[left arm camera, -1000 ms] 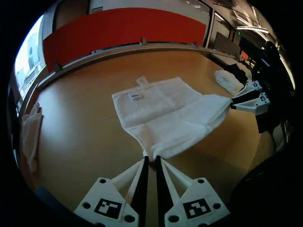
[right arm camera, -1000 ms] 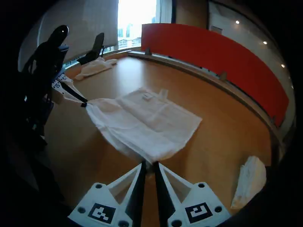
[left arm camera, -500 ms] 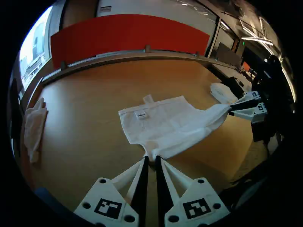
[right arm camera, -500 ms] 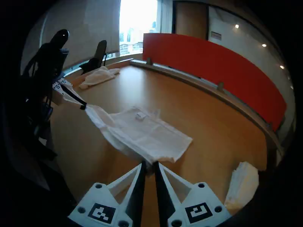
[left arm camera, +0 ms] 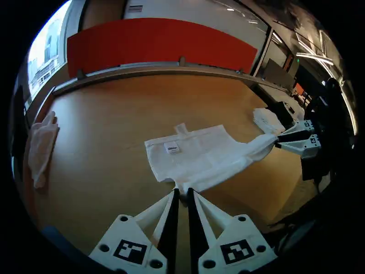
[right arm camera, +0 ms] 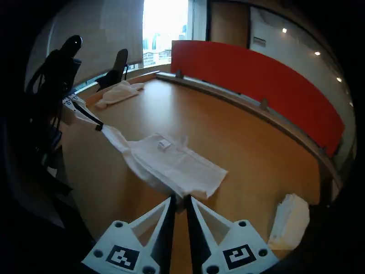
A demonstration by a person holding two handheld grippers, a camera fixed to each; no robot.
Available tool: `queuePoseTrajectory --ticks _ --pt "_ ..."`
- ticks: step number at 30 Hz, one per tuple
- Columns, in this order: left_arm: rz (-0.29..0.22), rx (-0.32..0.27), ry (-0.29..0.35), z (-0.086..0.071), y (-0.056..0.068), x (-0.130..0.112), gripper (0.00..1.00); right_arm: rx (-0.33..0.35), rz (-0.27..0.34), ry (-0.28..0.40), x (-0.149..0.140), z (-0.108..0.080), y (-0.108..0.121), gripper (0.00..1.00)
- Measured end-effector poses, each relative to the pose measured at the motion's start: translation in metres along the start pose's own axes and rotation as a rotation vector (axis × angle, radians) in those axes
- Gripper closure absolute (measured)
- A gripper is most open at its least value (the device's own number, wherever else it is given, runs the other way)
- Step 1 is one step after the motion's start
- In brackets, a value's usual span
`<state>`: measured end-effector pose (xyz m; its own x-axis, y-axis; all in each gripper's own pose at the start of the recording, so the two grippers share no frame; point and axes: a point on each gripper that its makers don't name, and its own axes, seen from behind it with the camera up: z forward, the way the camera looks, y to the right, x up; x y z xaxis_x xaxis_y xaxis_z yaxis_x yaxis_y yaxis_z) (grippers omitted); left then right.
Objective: Fold towel
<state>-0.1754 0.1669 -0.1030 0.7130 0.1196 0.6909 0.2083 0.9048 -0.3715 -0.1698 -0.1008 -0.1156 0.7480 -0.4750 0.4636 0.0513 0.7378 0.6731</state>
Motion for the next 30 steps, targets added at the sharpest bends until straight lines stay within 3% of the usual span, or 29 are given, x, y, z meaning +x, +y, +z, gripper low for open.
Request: queuePoseTrajectory --ticks 6,19,30 --pt "-0.032 0.010 0.010 0.017 -0.007 0.017 0.87 -0.008 -0.014 -0.013 0.002 0.014 0.012 0.83" --pt "-0.078 0.042 0.015 0.068 -0.033 0.046 0.87 -0.038 -0.019 -0.045 0.010 0.055 0.052 0.83" --pt "-0.073 0.049 -0.012 0.108 -0.050 0.047 0.87 -0.055 0.024 -0.089 0.000 0.086 0.071 0.83"
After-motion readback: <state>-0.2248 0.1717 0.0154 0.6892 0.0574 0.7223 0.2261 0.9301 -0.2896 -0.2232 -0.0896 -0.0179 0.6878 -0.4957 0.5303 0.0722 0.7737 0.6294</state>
